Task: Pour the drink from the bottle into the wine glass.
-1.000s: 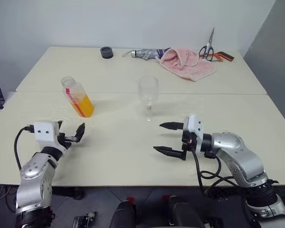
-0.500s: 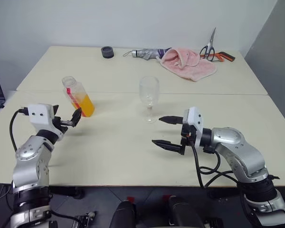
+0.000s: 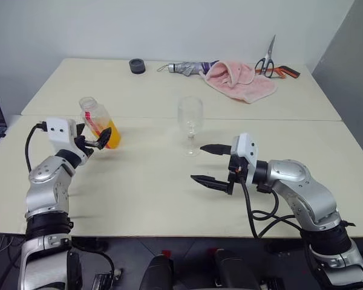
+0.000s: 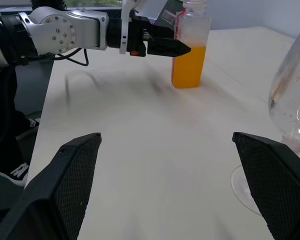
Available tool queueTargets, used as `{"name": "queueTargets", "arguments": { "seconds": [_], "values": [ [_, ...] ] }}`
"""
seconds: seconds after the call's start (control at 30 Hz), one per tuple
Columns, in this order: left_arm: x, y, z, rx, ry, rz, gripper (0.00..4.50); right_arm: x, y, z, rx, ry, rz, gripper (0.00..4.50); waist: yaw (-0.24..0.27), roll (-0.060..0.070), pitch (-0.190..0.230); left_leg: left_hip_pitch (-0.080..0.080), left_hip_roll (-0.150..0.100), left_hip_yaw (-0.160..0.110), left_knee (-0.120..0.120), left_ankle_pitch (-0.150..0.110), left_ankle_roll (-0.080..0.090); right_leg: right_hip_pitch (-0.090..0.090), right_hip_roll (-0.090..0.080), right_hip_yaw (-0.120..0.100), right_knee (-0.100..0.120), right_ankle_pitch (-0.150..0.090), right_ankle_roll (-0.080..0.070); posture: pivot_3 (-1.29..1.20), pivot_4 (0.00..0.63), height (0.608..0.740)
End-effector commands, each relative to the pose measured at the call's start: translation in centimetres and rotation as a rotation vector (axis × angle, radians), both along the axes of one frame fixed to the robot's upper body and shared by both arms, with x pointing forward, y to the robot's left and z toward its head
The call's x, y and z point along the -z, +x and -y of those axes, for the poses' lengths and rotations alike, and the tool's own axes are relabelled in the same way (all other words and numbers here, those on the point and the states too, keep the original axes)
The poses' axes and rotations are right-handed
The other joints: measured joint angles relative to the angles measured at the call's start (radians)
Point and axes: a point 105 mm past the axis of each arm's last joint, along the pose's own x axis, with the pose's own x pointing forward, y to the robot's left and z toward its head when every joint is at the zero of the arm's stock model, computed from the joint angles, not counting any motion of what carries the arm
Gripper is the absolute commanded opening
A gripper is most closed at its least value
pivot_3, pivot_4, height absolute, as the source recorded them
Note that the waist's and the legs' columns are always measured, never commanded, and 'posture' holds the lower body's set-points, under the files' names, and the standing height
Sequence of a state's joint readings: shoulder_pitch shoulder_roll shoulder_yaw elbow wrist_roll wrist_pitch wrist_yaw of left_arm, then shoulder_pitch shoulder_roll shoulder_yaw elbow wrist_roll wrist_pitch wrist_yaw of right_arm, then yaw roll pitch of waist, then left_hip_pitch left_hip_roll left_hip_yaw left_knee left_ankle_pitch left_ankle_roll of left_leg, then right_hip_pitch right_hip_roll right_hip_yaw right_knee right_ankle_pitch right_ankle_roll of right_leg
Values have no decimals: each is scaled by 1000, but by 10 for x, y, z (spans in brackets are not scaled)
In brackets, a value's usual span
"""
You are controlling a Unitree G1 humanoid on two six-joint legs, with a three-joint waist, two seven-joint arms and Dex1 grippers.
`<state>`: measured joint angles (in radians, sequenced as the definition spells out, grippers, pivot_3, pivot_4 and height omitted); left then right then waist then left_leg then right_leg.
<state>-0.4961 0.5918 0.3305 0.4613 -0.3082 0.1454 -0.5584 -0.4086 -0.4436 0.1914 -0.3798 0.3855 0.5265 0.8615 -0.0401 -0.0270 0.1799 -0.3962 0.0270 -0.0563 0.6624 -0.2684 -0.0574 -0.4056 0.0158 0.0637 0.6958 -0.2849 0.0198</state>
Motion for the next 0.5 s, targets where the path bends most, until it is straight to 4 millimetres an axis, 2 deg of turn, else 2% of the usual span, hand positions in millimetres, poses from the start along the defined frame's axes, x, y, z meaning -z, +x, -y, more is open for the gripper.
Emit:
{"name": "queueTargets", "arguments": {
  "seconds": [0.03,0.1,0.13,0.17,0.4,0.5],
  "values": [
    [-14,5,-2,7,36,42,4500,-15,-6,-5,-29,27,58,4484,0,0,0,0,0,0,0,0,0,0,0,0,0,0,0,0,150,740],
    [-13,10,-3,4,36,39,4500,-15,-5,-5,-28,31,61,4484,0,0,0,0,0,0,0,0,0,0,0,0,0,0,0,0,150,740],
    [-13,12,-3,5,34,38,4102,-16,-5,-5,-27,32,62,4500,0,0,0,0,0,0,0,0,0,0,0,0,0,0,0,0,150,740],
    [-13,13,-3,6,33,38,3921,-16,-5,-5,-26,33,63,4500,0,0,0,0,0,-1,0,0,0,0,0,-1,0,0,0,0,150,740],
    [-12,20,3,39,21,46,1808,-21,-3,-5,0,53,82,4500,0,0,0,-1,0,-1,0,0,0,0,0,-1,0,0,0,0,150,740],
    [-18,21,11,65,22,69,1714,-26,-2,-3,11,70,97,4500,0,0,0,-1,0,-1,0,0,0,0,0,-1,0,0,0,0,150,740]
  ]
}}
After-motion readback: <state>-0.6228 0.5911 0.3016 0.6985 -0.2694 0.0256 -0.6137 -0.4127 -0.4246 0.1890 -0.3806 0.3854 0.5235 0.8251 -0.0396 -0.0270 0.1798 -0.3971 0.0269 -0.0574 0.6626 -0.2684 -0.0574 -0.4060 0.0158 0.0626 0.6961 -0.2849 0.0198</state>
